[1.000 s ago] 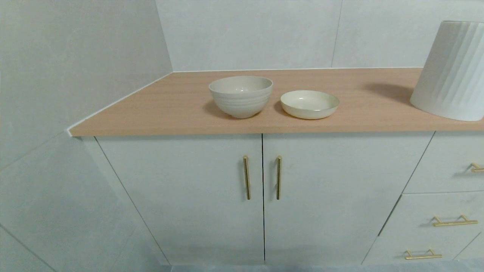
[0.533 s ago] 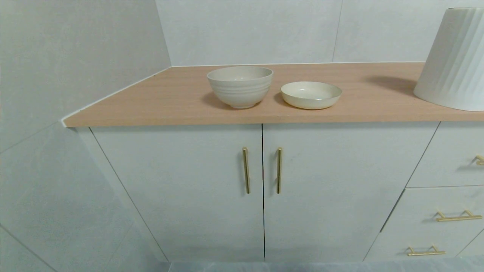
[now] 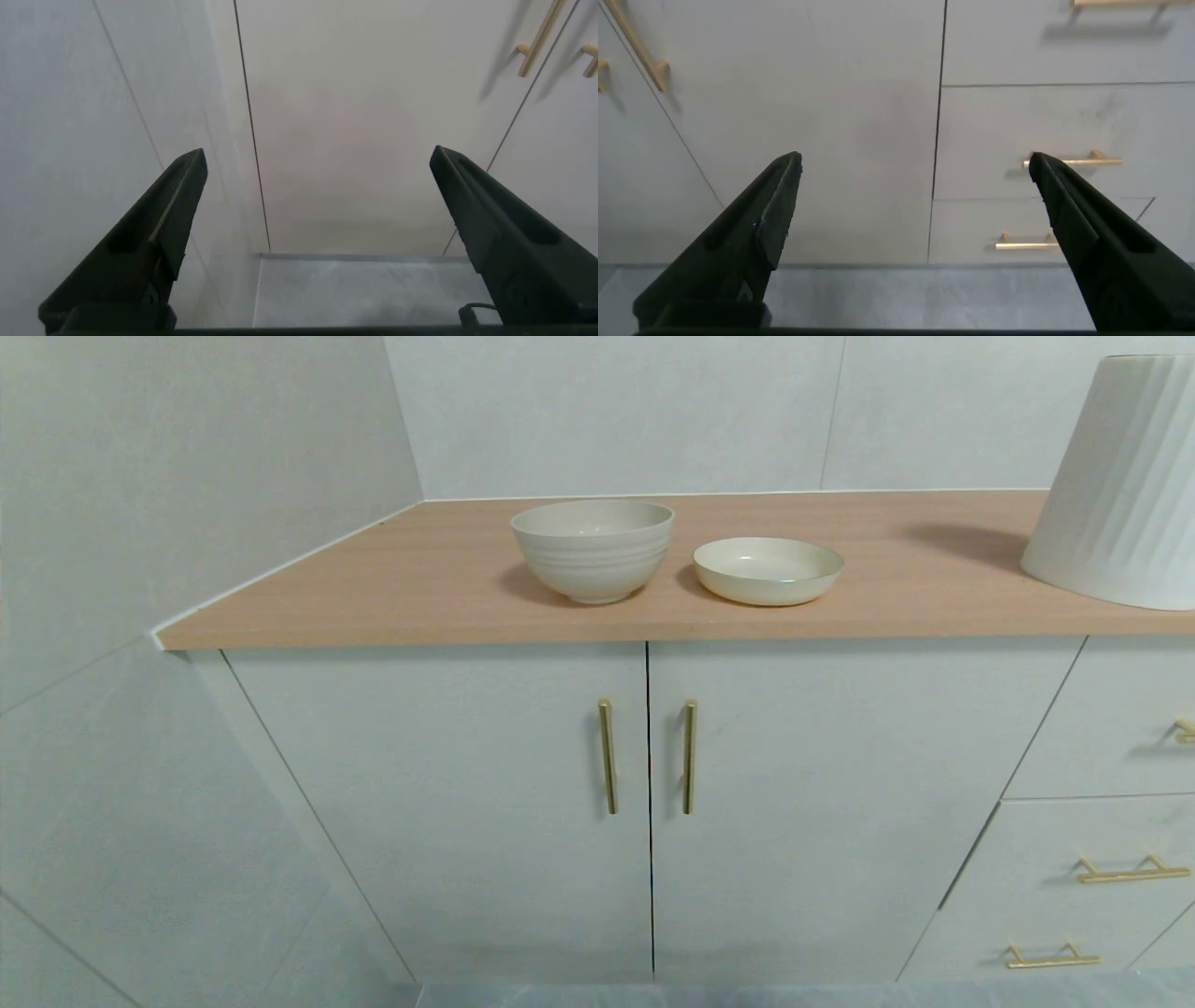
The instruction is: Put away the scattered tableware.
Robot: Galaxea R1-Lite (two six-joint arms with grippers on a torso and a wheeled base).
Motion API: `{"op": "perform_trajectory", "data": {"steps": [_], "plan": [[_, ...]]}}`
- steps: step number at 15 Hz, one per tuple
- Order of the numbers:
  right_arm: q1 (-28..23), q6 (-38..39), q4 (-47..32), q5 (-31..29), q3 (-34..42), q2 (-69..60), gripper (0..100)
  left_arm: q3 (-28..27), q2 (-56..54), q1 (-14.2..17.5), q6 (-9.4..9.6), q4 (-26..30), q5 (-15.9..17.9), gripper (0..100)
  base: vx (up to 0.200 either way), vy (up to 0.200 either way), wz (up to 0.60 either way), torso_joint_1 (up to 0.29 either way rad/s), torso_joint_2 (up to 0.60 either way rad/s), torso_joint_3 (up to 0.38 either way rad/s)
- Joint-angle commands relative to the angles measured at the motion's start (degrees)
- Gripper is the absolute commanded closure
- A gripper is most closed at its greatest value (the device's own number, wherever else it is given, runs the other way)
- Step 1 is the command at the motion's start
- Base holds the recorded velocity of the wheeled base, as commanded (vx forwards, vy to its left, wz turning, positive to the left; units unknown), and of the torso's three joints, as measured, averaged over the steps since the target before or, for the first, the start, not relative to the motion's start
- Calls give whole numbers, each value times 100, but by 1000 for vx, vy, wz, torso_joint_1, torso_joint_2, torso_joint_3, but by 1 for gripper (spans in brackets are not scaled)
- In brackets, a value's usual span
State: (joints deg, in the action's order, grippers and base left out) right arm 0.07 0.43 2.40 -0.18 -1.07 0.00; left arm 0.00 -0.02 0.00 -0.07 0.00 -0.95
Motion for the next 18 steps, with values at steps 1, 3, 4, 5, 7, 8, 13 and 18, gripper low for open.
{"op": "perform_trajectory", "data": {"steps": [1,3,4,5,7,8,13,18], "plan": [[1,63,111,238,-385,44,0,0,2,0,-1,0,-2,0,0,0,0,0,0,0],[19,72,-284,528,-420,369,0,0,2,0,-1,0,-2,0,0,0,0,0,0,0],[45,72,-310,546,-438,606,0,0,2,0,-1,0,-2,0,0,0,0,0,0,0],[63,63,-310,590,-526,905,0,0,2,0,-1,0,-2,0,0,0,0,0,0,0],[98,63,-337,844,-851,1608,0,0,2,0,-1,0,-2,0,0,0,0,0,0,0],[98,63,-337,871,-868,1661,0,0,2,0,-1,0,-2,0,0,0,0,0,0,0],[564,36,243,1521,-1431,3744,0,0,2,0,-1,0,-2,0,0,0,0,0,0,0],[1381,63,1272,1495,-2178,6214,0,0,2,0,7,0,-2,0,0,0,0,0,0,0]]}}
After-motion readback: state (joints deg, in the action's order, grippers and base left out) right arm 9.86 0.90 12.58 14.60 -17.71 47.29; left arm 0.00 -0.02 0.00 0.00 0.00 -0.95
